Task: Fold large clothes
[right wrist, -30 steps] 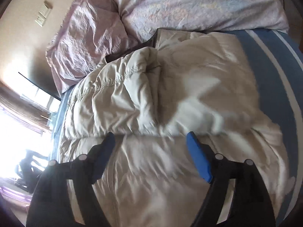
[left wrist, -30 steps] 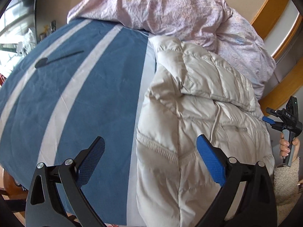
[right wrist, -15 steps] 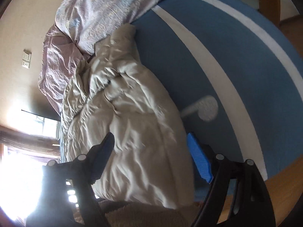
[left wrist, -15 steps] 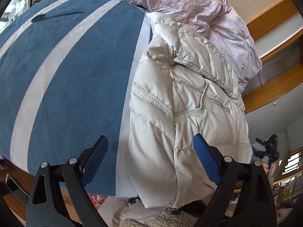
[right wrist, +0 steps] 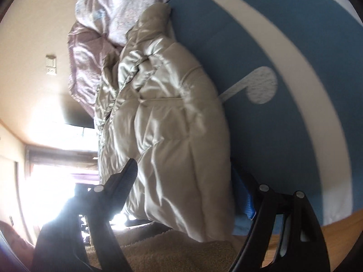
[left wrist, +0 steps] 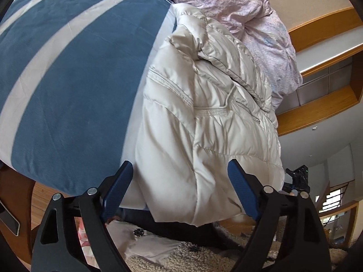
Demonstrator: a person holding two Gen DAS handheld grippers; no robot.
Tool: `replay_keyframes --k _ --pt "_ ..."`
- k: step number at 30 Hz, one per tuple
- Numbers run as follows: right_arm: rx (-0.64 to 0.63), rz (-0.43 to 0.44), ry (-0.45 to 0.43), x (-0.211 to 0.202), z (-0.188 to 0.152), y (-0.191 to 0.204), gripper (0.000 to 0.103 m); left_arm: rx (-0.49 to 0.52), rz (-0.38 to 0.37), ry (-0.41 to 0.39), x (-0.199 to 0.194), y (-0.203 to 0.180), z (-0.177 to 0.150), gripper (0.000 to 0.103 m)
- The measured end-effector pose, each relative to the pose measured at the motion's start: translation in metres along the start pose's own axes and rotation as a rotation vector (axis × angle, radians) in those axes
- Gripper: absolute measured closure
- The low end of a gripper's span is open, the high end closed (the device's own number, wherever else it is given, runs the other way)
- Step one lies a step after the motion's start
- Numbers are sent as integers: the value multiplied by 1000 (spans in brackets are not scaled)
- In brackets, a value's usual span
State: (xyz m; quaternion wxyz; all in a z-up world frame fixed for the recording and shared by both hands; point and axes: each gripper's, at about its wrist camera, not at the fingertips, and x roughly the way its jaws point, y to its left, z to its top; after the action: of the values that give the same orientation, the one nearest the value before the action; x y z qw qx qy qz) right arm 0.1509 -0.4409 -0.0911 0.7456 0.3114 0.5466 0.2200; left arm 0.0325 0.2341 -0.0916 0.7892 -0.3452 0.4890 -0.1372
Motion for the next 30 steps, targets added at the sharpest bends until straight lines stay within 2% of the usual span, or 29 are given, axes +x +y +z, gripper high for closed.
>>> replay_keyframes --k 6,9,12,14,15,16,17,18,19,21,23,30 --pt "-46 29 39 12 -4 14 27 -10 -57 29 10 -8 -10 24" --pt "-67 25 53 14 -10 21 31 -8 -53 26 13 -12 -12 26" --pt "-94 9 68 14 -17 26 35 -11 -40 31 18 -17 -13 34" --pt "-108 -10 74 15 -22 29 38 21 11 28 21 -25 -15 43" --pt "-117 -25 75 17 -25 32 45 31 35 26 23 -27 -16 48" --pt "-124 -39 73 17 -27 35 49 35 54 26 24 -29 -16 59" --pt "-128 -46 67 18 -28 39 58 33 56 22 23 -28 -17 69" --pt "-132 -53 57 17 -30 42 68 28 47 14 22 -28 -17 73" --pt "-132 -55 42 14 -30 45 72 21 30 2 19 -27 -15 81" --pt "-130 -52 14 9 -30 48 82 14 9 -25 11 -26 -12 87" --pt "-149 -52 -20 3 -31 57 84 19 -1 -55 5 -30 -9 90" --pt "-192 -68 -154 -19 -30 89 87 70 -2 -157 -18 -55 8 91"
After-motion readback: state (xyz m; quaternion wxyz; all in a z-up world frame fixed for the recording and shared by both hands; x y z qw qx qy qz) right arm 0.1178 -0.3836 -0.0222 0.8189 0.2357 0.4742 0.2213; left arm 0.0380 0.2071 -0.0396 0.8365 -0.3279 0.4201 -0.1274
